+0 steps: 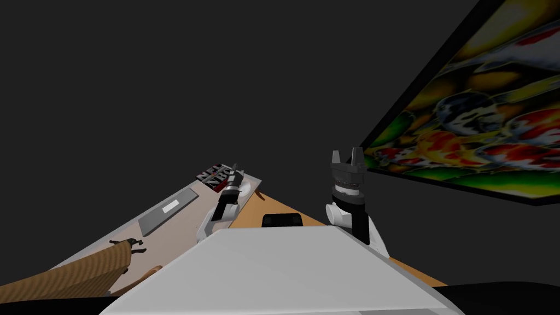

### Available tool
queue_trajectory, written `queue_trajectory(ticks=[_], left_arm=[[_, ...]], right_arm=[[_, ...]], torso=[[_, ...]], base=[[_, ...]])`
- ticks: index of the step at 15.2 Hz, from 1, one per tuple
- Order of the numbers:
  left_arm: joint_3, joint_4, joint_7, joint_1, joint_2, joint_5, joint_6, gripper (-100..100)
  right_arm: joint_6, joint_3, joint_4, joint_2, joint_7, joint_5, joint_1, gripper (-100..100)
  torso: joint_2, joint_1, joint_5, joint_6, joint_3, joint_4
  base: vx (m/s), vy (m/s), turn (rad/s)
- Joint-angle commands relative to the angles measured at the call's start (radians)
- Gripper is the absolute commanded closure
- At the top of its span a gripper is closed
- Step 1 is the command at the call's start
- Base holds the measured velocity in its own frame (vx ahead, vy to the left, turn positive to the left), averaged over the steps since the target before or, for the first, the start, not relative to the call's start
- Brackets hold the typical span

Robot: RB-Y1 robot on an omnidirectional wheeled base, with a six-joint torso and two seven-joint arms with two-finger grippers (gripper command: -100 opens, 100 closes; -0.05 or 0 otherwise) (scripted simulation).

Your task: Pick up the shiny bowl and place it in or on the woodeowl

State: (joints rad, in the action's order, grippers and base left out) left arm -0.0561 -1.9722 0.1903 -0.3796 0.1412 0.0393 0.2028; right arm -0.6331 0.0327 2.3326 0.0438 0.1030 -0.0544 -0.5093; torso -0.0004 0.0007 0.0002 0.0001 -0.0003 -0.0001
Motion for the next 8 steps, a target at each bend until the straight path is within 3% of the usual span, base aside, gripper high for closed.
queue_trajectory(ticks=[1, 2, 3, 5, 6, 8], left_arm=[[-0.008, 0.048, 0.006, 0.017, 0.014, -0.010, -0.021, -100], [-0.008, 0.048, 0.006, 0.017, 0.014, -0.010, -0.021, -100], [-0.015, 0.079, 0.009, 0.044, 0.029, -0.021, -0.059, -100], [-0.015, 0.098, 0.009, 0.044, 0.029, -0.021, -0.059, -100], [-0.022, 0.131, 0.013, 0.071, 0.043, -0.033, -0.099, -100], [-0.022, 0.150, 0.013, 0.071, 0.043, -0.033, -0.099, -100]], right_arm=[[0.000, 0.000, 0.000, 0.000, 0.000, 0.000, 0.000, 0], [0.000, 0.000, 0.000, 0.000, 0.000, 0.000, 0.000, 0], [0.000, 0.000, 0.000, 0.000, 0.000, 0.000, 0.000, 0], [0.000, 0.000, 0.000, 0.000, 0.000, 0.000, 0.000, 0], [0.000, 0.000, 0.000, 0.000, 0.000, 0.000, 0.000, 0], [0.000, 0.000, 0.000, 0.000, 0.000, 0.000, 0.000, 0]], torso=[[0.000, 0.000, 0.000, 0.000, 0.000, 0.000], [0.000, 0.000, 0.000, 0.000, 0.000, 0.000], [0.000, 0.000, 0.000, 0.000, 0.000, 0.000], [0.000, 0.000, 0.000, 0.000, 0.000, 0.000], [0.000, 0.000, 0.000, 0.000, 0.000, 0.000], [0.000, 0.000, 0.000, 0.000, 0.000, 0.000]], base=[[-0.001, 0.003, -0.027], [0.000, 0.000, 0.000], [-0.002, 0.001, -0.022], [-0.002, 0.001, -0.021], [-0.004, -0.001, -0.028], [-0.003, -0.001, -0.014]])
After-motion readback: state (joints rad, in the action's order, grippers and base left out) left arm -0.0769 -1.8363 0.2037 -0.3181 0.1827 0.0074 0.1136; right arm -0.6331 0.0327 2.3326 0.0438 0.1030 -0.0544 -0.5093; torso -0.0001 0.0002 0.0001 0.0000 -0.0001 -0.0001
